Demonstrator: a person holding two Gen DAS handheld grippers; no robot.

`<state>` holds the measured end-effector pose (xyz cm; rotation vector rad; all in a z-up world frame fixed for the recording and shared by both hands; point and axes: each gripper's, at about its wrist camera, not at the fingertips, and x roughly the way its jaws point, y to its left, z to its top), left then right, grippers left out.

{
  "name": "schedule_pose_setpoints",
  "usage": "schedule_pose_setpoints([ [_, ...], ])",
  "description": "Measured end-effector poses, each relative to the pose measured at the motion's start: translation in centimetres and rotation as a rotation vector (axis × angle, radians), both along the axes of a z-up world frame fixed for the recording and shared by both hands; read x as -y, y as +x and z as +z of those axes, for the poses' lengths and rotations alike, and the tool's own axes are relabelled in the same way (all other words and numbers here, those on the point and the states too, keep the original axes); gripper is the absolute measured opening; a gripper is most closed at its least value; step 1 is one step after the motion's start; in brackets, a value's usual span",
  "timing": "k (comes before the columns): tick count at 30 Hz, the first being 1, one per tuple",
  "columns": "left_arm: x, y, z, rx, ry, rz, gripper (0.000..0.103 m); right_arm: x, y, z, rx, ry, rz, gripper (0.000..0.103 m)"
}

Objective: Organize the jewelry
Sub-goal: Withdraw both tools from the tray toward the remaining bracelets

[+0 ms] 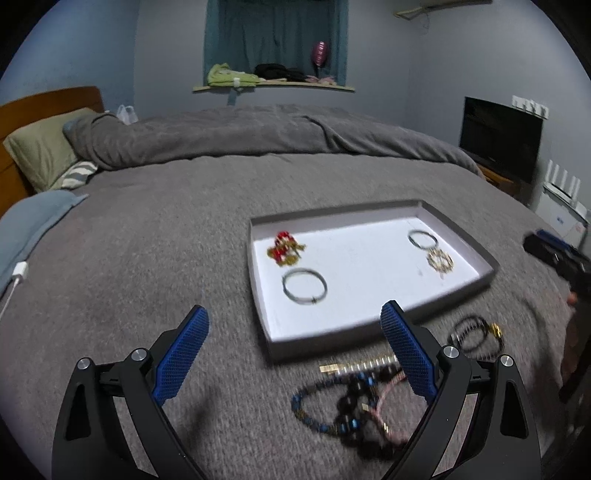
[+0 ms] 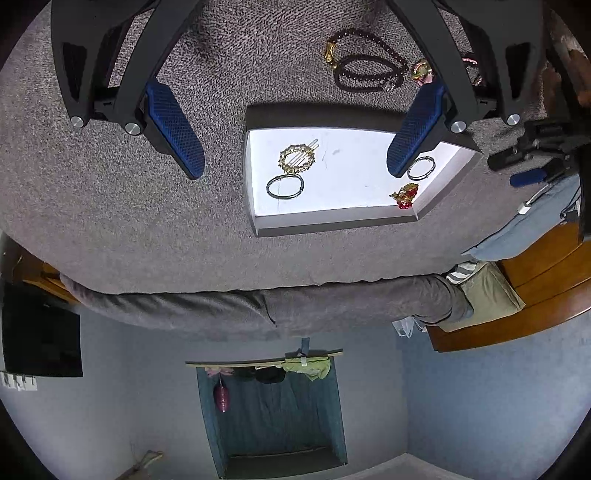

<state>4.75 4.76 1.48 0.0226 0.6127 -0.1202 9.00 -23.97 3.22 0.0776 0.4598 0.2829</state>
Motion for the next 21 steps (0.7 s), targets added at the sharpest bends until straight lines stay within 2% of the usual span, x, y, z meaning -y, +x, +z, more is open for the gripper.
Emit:
schedule_pose_setpoints([
  [4, 0.8, -1.3, -0.8, -0.009, 0.047, -0.042, 0.094, 0.2, -0.1, -0.2, -0.019, 0.021, 0.004, 0.098],
  [10, 2.7, -1.9, -1.5, -0.015, 0.041, -0.154, 0.094, -0.1, -0.9, -0.7, -0.045, 0.03, 0.012, 0.098],
  [13, 3.6, -1.6, -2.2, -0.054, 0.046, -0.188, 0.092, -0.1, -1.6, -1.1, -0.065, 0.03, 0.033, 0.098],
  [17, 4.2, -1.8, -2.5, -0.056, 0.062, -0.216, 0.091, -0.1, -2.4, -2.1, -0.104, 0.0, 0.044, 0.098],
  [21, 4.8, -1.7, -2.7, -0.072, 0.053, -0.237, 0.083, -0.1, -2.3, -3.0, -0.167, -0.018, 0.046, 0.098],
])
